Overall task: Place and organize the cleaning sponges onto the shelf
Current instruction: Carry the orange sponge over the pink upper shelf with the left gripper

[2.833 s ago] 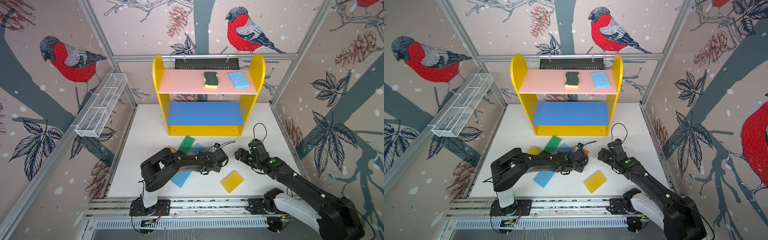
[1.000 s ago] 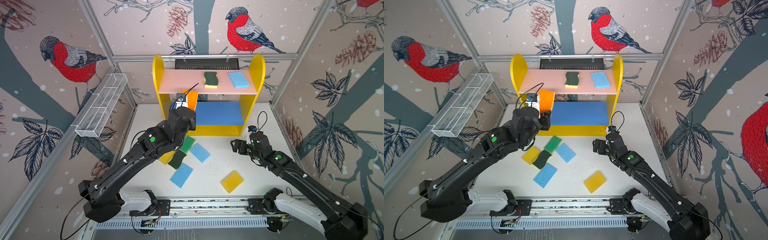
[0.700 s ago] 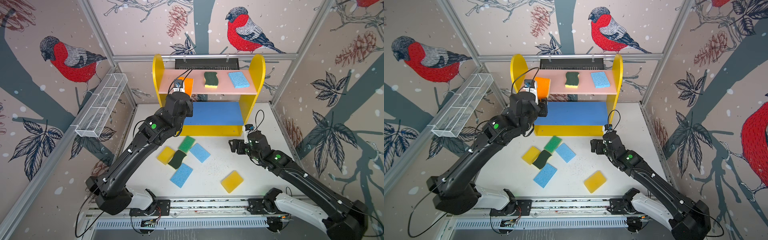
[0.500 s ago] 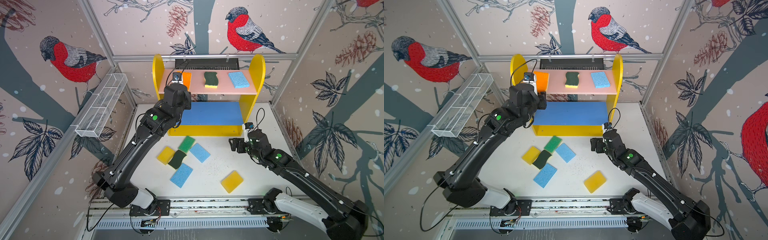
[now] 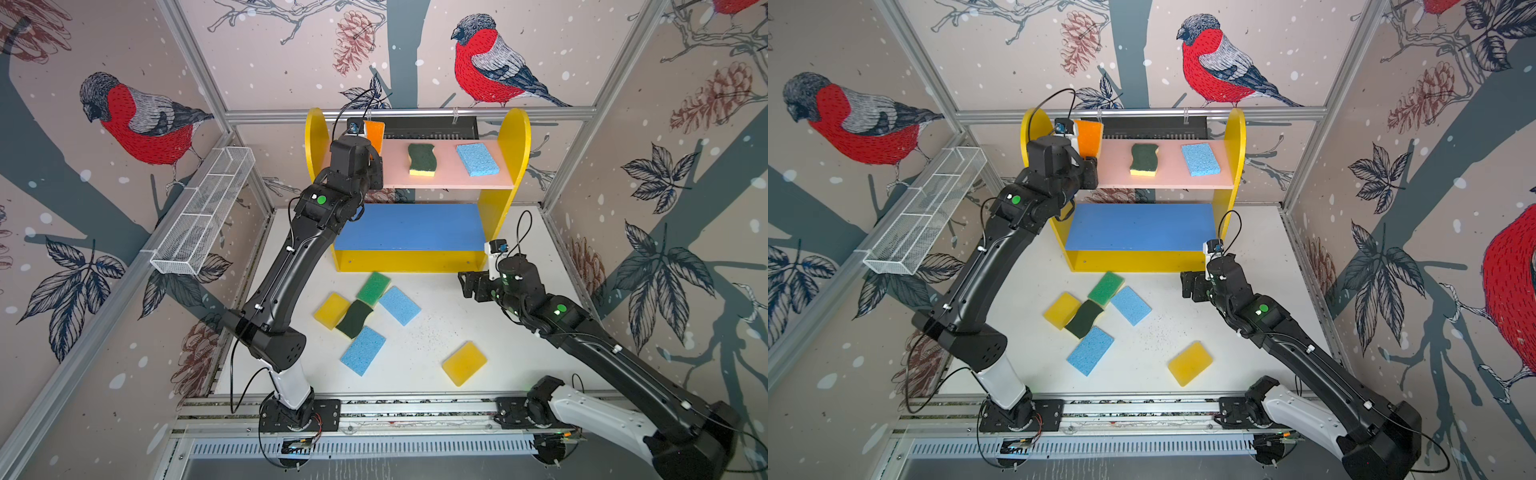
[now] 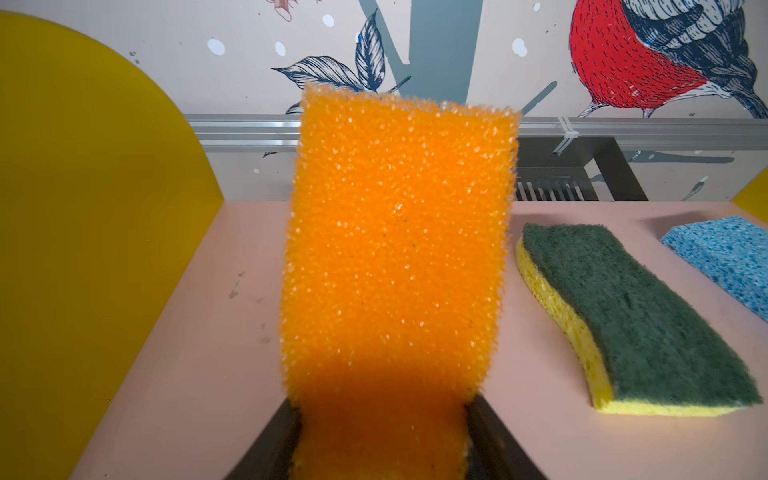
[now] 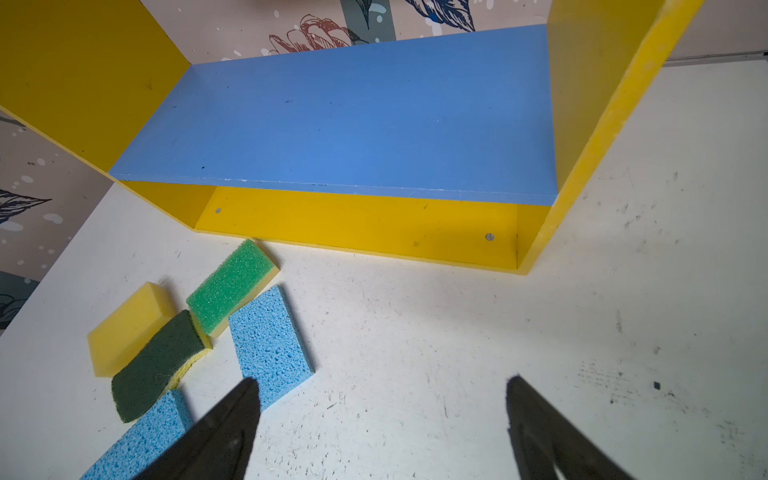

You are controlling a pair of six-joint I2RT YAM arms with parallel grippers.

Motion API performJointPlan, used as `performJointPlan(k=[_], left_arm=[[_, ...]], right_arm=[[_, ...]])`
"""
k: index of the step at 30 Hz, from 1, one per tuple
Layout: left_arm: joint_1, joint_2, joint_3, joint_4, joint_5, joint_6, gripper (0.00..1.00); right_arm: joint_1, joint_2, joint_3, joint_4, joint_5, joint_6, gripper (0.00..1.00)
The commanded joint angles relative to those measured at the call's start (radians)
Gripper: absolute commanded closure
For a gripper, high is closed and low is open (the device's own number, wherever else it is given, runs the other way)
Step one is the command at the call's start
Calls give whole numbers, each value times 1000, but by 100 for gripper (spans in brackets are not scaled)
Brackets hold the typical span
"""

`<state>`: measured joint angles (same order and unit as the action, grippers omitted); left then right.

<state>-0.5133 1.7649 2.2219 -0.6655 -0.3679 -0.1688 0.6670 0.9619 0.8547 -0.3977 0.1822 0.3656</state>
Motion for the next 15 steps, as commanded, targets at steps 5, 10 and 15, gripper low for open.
performJointPlan(k=[5, 10, 15], left_arm=[[20, 57, 69, -58, 23, -39, 47], [41, 62, 71, -56, 51, -61, 47], [41, 68, 71, -55, 55, -71, 47]], right_arm=[[2, 6, 9, 13, 16, -17, 8], [2, 22, 15, 11, 5, -16, 8], [3, 28, 15, 14, 2, -8, 8]])
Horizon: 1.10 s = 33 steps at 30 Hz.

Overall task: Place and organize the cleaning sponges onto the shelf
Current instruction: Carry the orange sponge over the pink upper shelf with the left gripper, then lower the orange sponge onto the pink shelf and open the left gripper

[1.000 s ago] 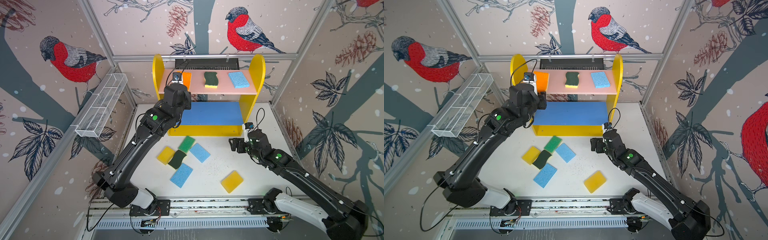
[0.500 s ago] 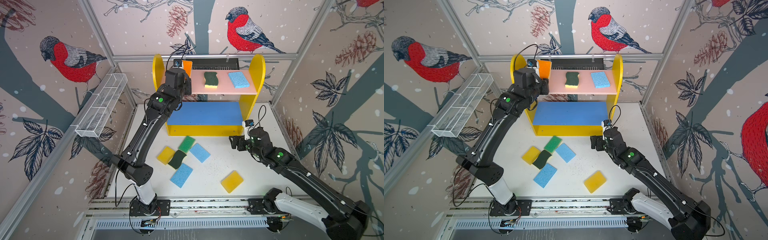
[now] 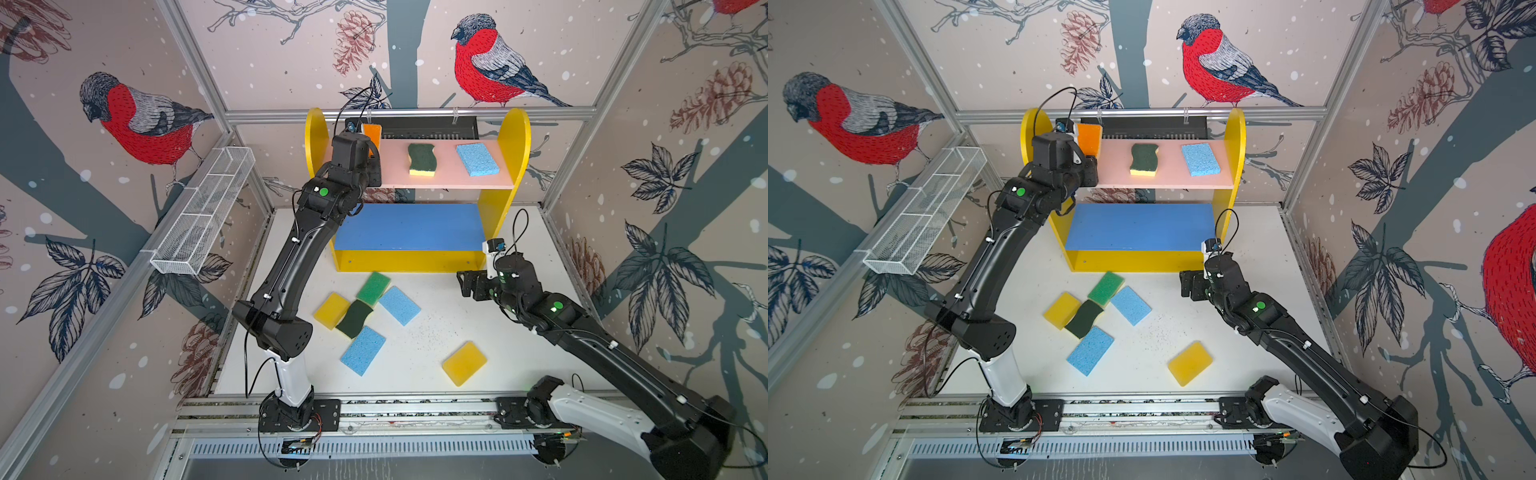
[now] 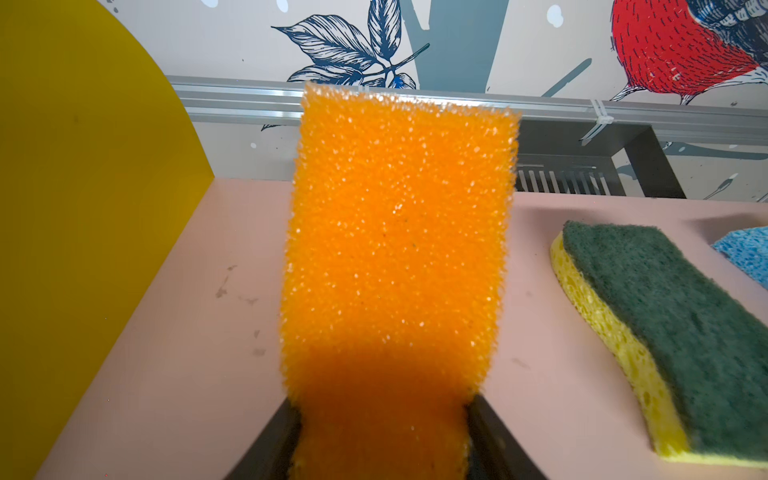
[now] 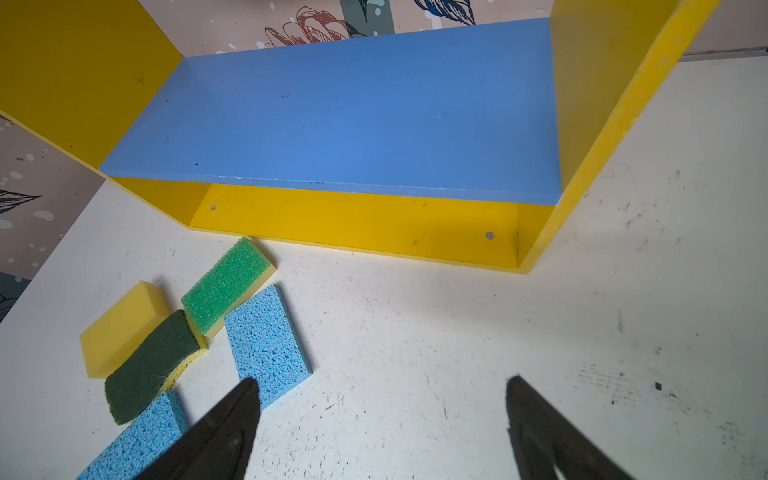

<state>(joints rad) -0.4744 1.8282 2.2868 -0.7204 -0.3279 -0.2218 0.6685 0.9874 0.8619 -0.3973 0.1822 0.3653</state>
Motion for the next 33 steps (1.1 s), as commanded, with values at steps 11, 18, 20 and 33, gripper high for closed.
performJointPlan(k=[11, 18, 20, 33], left_arm=[[2, 11, 4, -25, -15, -43, 43], [2, 12, 10, -31, -37, -52, 36], [2, 16, 20, -37, -41, -53, 36], [3, 35, 54, -57, -41, -55, 28]], right_arm=[[6, 8, 11, 12, 4, -1, 8], [8, 14, 13, 11, 6, 0, 8], [8, 14, 14, 9, 7, -1, 8], [14, 14, 19, 6, 11, 2, 8]])
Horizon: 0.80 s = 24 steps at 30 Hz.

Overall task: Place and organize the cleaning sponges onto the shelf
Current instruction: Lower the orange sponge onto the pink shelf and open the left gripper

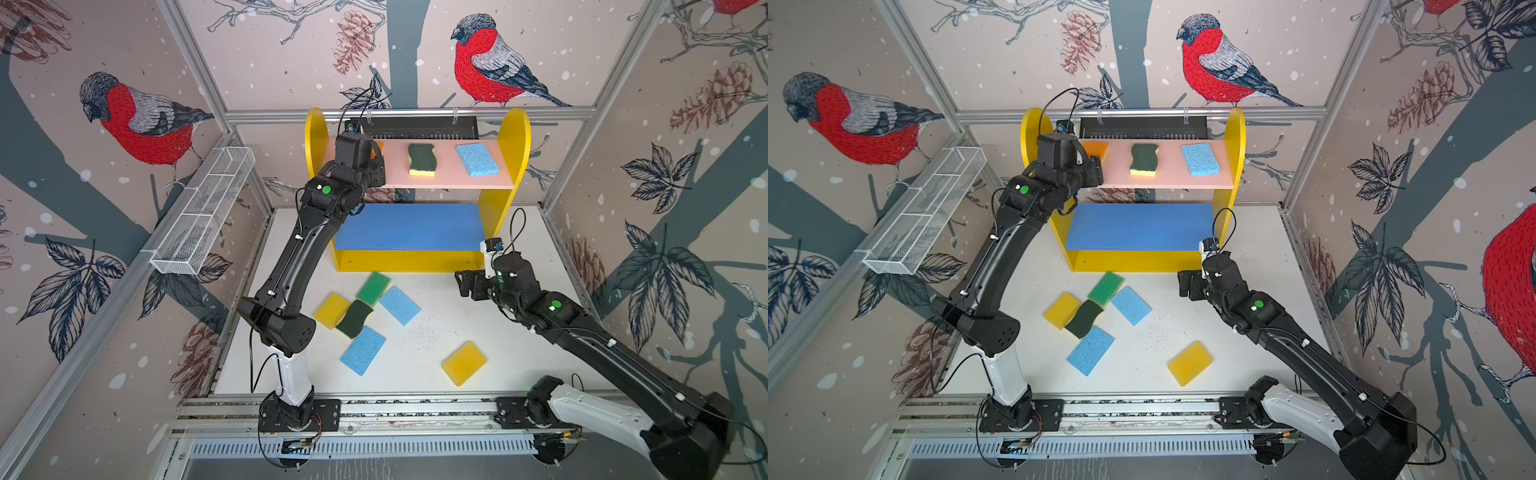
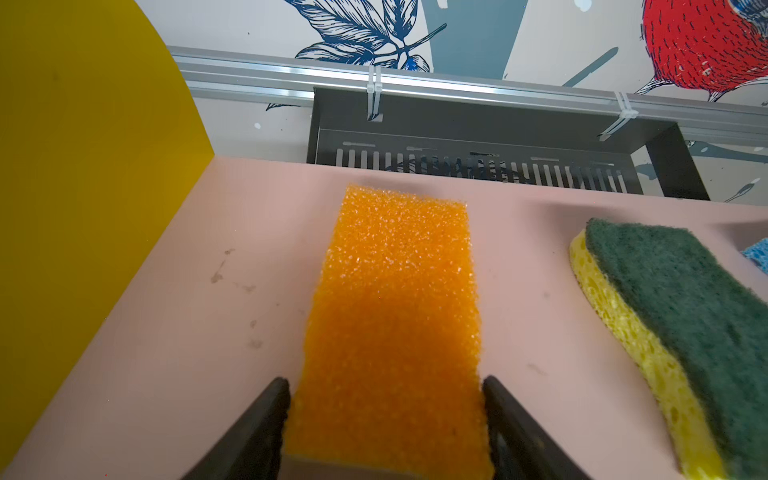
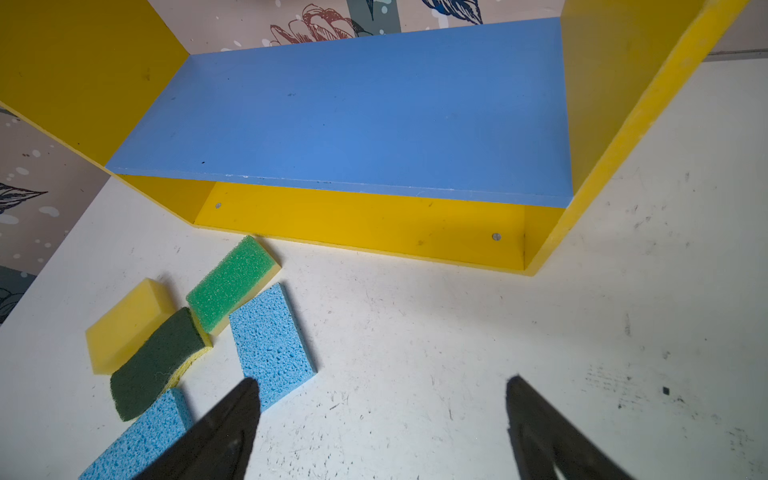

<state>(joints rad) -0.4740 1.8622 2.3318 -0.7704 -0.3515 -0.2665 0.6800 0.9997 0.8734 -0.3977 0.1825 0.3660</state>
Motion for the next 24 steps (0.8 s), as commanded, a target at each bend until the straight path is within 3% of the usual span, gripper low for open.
performJointPlan(k=[1, 24], left_arm=[[3, 2, 9, -9, -17, -11, 28], [3, -15, 19, -12, 30, -40, 24]], right_arm=[[3, 2, 7, 7, 12, 2, 8], [9, 6, 22, 7, 14, 4, 8]])
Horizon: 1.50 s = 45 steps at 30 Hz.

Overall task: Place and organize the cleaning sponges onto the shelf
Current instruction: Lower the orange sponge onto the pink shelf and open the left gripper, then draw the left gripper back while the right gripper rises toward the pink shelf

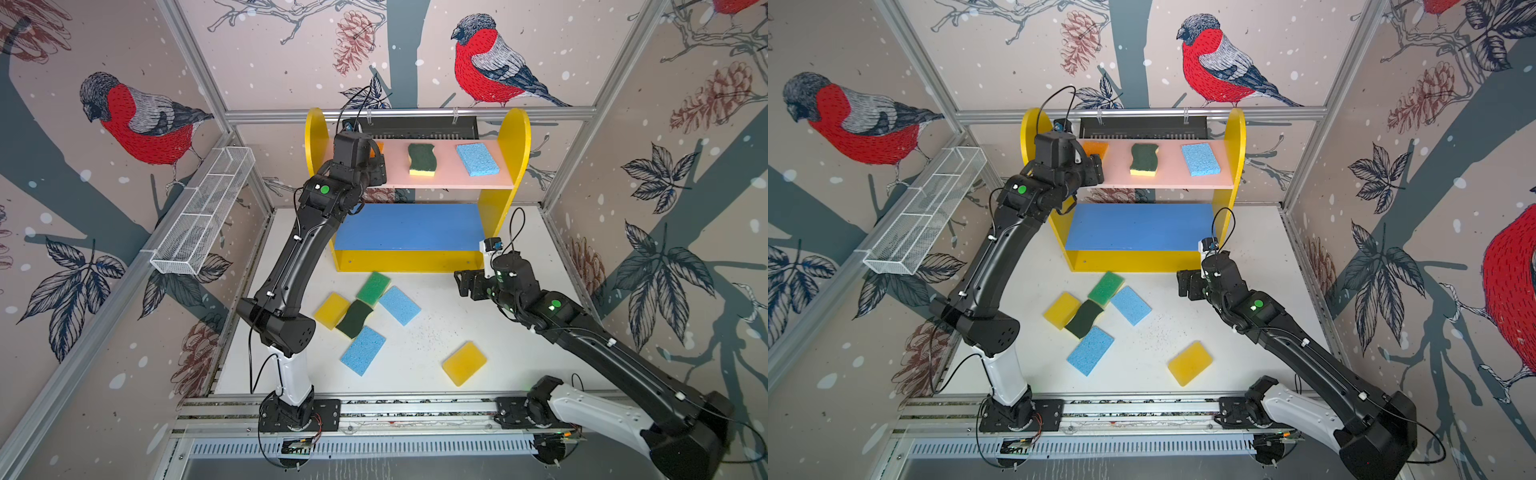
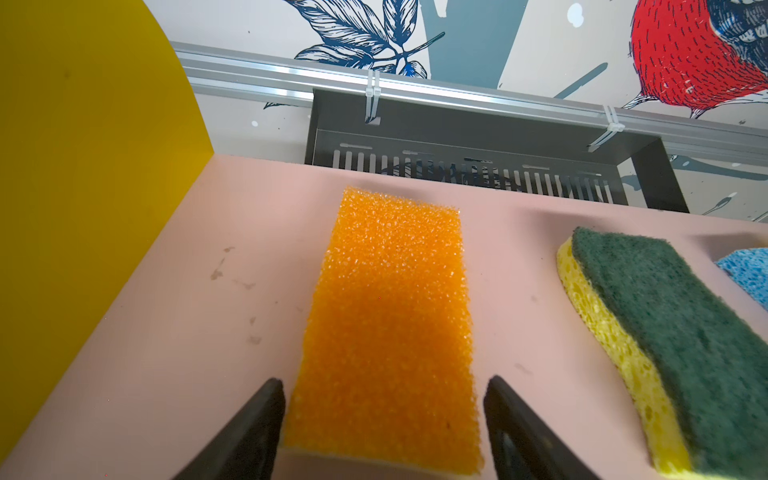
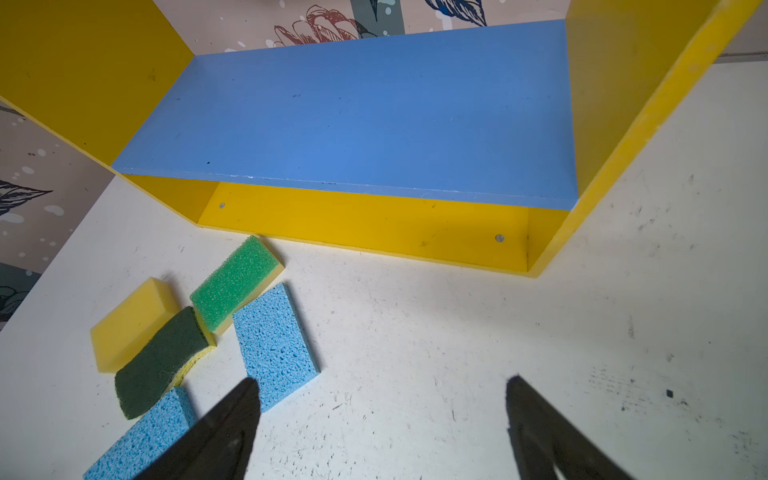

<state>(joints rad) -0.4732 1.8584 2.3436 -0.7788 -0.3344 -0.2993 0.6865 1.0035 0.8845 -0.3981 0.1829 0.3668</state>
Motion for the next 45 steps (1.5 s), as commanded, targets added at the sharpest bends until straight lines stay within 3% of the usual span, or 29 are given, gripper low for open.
performJointPlan(k=[1, 17, 29, 45], left_arm=[[3, -13, 4, -2, 15, -7, 24], [3, -93, -42, 23, 0, 5, 23], [4, -225, -190, 66, 21, 18, 24], [5, -437, -463, 175, 28, 49, 25]], right_arm=[[4, 2, 11, 7, 13, 4, 8], [15, -12, 45, -22, 44, 0, 9], [45, 5, 161, -59, 102, -34, 12], [70, 220, 616, -91, 214, -214, 22]])
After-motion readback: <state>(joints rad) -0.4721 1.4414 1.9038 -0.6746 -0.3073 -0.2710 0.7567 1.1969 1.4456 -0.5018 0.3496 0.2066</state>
